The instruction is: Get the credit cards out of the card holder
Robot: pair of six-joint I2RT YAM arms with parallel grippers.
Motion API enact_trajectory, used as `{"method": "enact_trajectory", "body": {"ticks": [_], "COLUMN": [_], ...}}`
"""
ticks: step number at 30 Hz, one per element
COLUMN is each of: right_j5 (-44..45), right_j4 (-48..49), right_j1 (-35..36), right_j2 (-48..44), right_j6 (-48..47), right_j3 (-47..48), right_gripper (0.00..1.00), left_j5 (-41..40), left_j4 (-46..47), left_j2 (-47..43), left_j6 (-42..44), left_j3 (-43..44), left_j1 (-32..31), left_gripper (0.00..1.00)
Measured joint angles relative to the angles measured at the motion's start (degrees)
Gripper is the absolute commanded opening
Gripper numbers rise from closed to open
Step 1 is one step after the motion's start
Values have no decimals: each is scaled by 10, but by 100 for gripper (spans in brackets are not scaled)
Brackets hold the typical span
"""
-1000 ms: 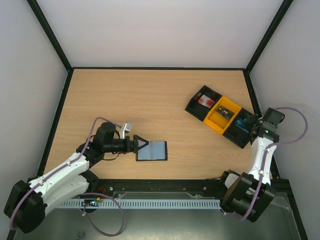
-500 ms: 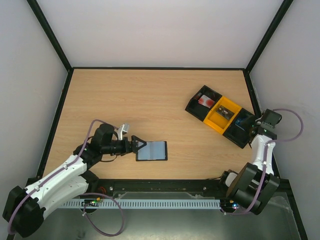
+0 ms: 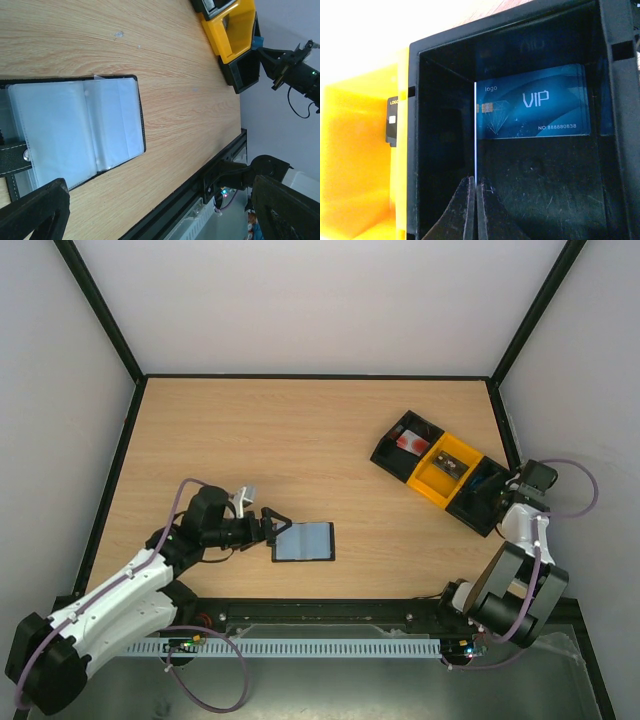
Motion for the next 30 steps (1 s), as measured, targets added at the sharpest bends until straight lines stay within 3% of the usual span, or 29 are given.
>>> {"method": "enact_trajectory", "body": {"ticks": [18, 30], "right_j5": [-6, 30], "right_j4": [33, 40], "right_j1": [-1, -1], "right_j2": [66, 112], "right_j6": [-16, -15], "right_j3": [20, 46], "right_gripper": [7, 17], "left_j5": [-7, -9], "left_j4": [5, 8], "left_j2": [10, 17], "left_j6": [-22, -20], "left_j3": [12, 23], "left_j1": [0, 0], "left_gripper": [100, 100]}}
